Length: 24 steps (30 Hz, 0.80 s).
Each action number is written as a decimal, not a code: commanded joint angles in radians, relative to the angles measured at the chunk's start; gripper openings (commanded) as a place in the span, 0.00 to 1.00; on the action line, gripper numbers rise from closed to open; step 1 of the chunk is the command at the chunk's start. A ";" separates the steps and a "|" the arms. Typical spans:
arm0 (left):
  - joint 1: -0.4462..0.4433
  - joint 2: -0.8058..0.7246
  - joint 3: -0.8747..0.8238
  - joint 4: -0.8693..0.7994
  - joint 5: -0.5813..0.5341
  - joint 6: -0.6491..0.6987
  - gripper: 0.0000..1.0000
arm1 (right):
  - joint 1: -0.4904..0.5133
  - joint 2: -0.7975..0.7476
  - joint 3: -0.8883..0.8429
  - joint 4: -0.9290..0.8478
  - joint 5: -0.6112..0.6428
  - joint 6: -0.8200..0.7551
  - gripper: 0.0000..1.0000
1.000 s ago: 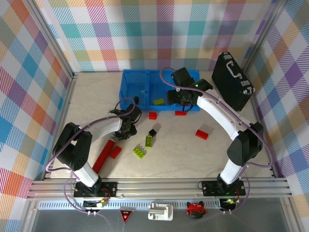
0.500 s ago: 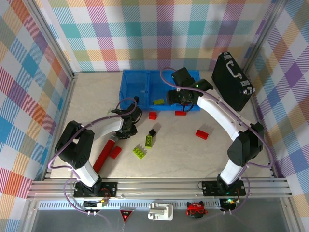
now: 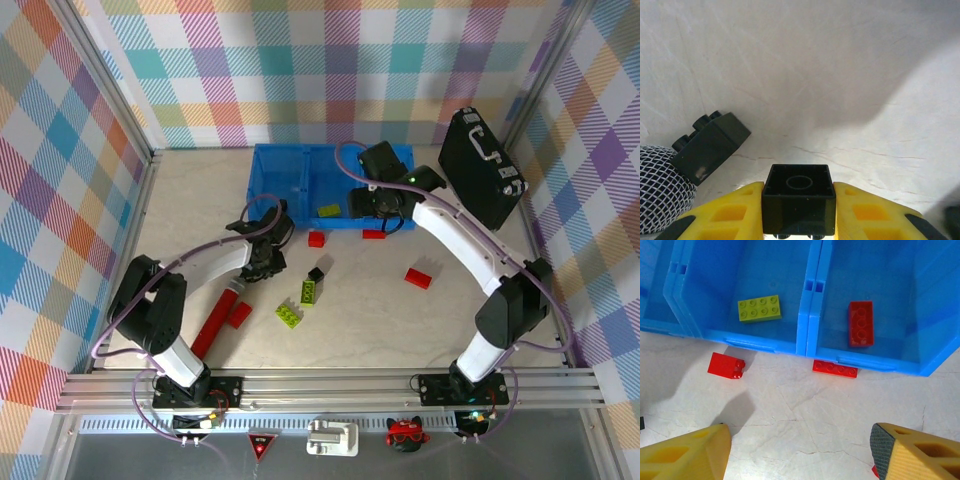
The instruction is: Sort the legos into containers by color
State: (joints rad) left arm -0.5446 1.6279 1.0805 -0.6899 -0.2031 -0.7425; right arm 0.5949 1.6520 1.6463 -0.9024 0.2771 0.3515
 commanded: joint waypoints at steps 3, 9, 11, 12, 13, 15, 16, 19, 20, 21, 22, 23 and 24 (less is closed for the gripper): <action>0.016 -0.049 0.124 -0.074 -0.012 0.074 0.28 | -0.004 -0.051 -0.033 -0.015 0.020 0.007 0.75; 0.061 0.004 0.244 -0.082 0.033 0.125 0.29 | -0.004 -0.089 -0.076 -0.020 0.040 0.014 0.75; 0.083 0.041 0.298 -0.086 0.037 0.146 0.29 | -0.005 -0.112 -0.099 -0.025 0.047 0.020 0.75; 0.090 0.058 0.322 -0.086 0.041 0.158 0.29 | -0.004 -0.123 -0.110 -0.027 0.051 0.021 0.75; 0.104 0.079 0.350 -0.084 0.049 0.169 0.29 | -0.004 -0.138 -0.124 -0.029 0.055 0.026 0.75; 0.125 0.121 0.402 -0.079 0.066 0.193 0.30 | -0.004 -0.167 -0.152 -0.036 0.063 0.037 0.75; 0.134 0.145 0.431 -0.079 0.072 0.204 0.30 | -0.004 -0.185 -0.170 -0.039 0.066 0.043 0.75; 0.159 0.229 0.525 -0.092 0.086 0.229 0.30 | -0.004 -0.242 -0.230 -0.051 0.083 0.064 0.75; 0.165 0.261 0.559 -0.099 0.093 0.235 0.30 | -0.004 -0.261 -0.249 -0.056 0.090 0.068 0.75; 0.169 0.287 0.587 -0.102 0.098 0.240 0.30 | -0.004 -0.278 -0.264 -0.060 0.096 0.076 0.76; 0.173 0.316 0.618 -0.103 0.104 0.244 0.30 | -0.005 -0.294 -0.279 -0.066 0.103 0.081 0.76; 0.175 0.347 0.649 -0.106 0.116 0.249 0.31 | -0.004 -0.310 -0.294 -0.073 0.108 0.085 0.76; 0.176 0.372 0.676 -0.110 0.121 0.250 0.31 | -0.004 -0.324 -0.305 -0.077 0.113 0.090 0.76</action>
State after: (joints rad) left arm -0.3759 1.9533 1.6894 -0.7597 -0.1192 -0.5301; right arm 0.5949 1.3685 1.3663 -0.9424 0.3550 0.4076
